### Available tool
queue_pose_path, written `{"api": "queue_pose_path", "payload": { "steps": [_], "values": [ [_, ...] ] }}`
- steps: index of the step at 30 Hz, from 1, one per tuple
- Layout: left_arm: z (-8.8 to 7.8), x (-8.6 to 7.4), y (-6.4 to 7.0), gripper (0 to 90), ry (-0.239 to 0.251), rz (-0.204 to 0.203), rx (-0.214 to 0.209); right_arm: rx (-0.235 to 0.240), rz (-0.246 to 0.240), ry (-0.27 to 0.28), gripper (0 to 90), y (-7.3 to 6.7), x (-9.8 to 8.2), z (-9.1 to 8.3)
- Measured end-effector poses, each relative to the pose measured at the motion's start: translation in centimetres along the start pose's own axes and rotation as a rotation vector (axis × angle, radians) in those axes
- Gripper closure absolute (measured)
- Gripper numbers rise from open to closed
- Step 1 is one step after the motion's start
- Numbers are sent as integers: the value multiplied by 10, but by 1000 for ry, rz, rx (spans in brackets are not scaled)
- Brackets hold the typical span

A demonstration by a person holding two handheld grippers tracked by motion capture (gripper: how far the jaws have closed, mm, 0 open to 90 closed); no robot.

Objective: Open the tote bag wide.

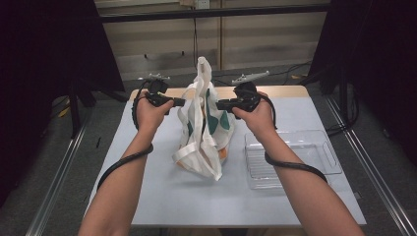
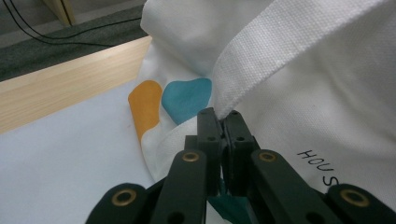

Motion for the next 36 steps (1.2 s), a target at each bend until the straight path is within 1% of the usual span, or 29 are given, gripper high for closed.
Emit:
{"api": "queue_pose_path", "payload": {
  "steps": [3, 6, 7, 8, 9, 10, 11, 12, 13, 14, 15, 16, 17, 19, 20, 22, 23, 24, 25, 26, 27, 28, 29, 30, 31, 32, 33, 34, 36],
  "values": [
    [-2, -1, -2, 878, 12, -15, 7, 0, -8, -3, 897, 0, 0, 0],
    [-5, -5, -5, 878, 2, -19, 10, -3, -6, 4, 900, 2, -1, 0],
    [-5, -5, -5, 878, 24, -30, 13, -4, -5, 0, 900, 3, -3, 0],
    [-6, -6, -5, 878, 25, -36, 7, -4, -5, 0, 900, 3, -3, 0],
    [-6, -8, -7, 878, 21, -29, 6, 4, 1, 4, 900, 3, -4, 0],
    [-7, -9, -7, 878, 13, -31, 12, -2, 1, 4, 900, 3, -4, 0],
    [-7, -9, -8, 877, 19, -34, 9, -3, 5, 4, 900, 4, -5, 0],
    [-9, -10, -8, 877, 10, -30, 6, 7, 21, 16, 900, 4, -5, 0],
    [-9, -9, -7, 877, 7, -27, 6, -2, 23, 22, 841, 4, -5, -1],
    [-9, -9, -7, 877, 7, -27, 6, -2, 23, 22, 841, 4, -5, -1],
    [-8, -8, -6, 877, 17, -29, 4, -10, 20, 20, 753, 4, -5, 0],
    [-8, -8, -6, 877, 17, -29, 4, -10, 20, 20, 753, 4, -5, 0],
    [-7, -8, -5, 877, 16, -28, 4, -14, 21, 18, 682, 3, -6, 1],
    [-7, -8, -5, 877, 10, -21, 0, -11, 25, 16, 684, 3, -6, 1],
    [-6, -8, -4, 877, 18, -24, -4, -15, 25, 15, 660, 3, -6, 2],
    [-5, -8, -3, 877, 13, -22, 0, -26, 26, 17, 660, 3, -4, 4],
    [-5, -8, -3, 877, 13, -21, -1, -17, 31, 18, 701, 2, -2, 6],
    [-5, -8, -3, 877, 11, -22, -1, -17, 31, 18, 701, 2, -2, 6],
    [-5, -8, -4, 877, 6, -18, 0, -2, 36, 37, 765, 1, 0, 5],
    [-5, -8, -4, 877, 6, -18, 0, -2, 36, 37, 765, 1, 0, 5],
    [-5, -8, -4, 877, 14, -27, -1, 7, 32, 40, 868, 0, 1, 5],
    [-6, -8, -5, 877, 14, -28, 1, 7, 32, 40, 868, 0, 1, 5],
    [-7, -9, -7, 877, 8, -24, 5, -5, 26, 33, 899, 1, 0, 5],
    [-7, -9, -8, 877, 18, -32, 12, -5, 26, 33, 899, 1, 0, 5],
    [-10, -11, -11, 878, 12, -35, 19, -17, 41, 23, 900, 4, -2, 5],
    [-10, -11, -11, 878, 12, -35, 19, -17, 41, 23, 900, 4, -2, 5],
    [-11, -12, -12, 878, 21, -47, 22, -27, 48, 21, 900, 7, -4, 5],
    [-13, -13, -14, 878, 8, -39, 25, -27, 65, 20, 900, 13, -6, 4],
    [-13, -15, -18, 878, 26, -60, 32, -38, 67, 17, 900, 16, -8, 3]
  ]
}}
Point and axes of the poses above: each handheld gripper's, and its own axes: z roughly forward along the jaws, x roughly out of its top, y roughly to its right, the point moved 4 cm from there along z, roughly forward along the jaws, and after that the axes turned 11 degrees about -x, right-handed, at the moved point
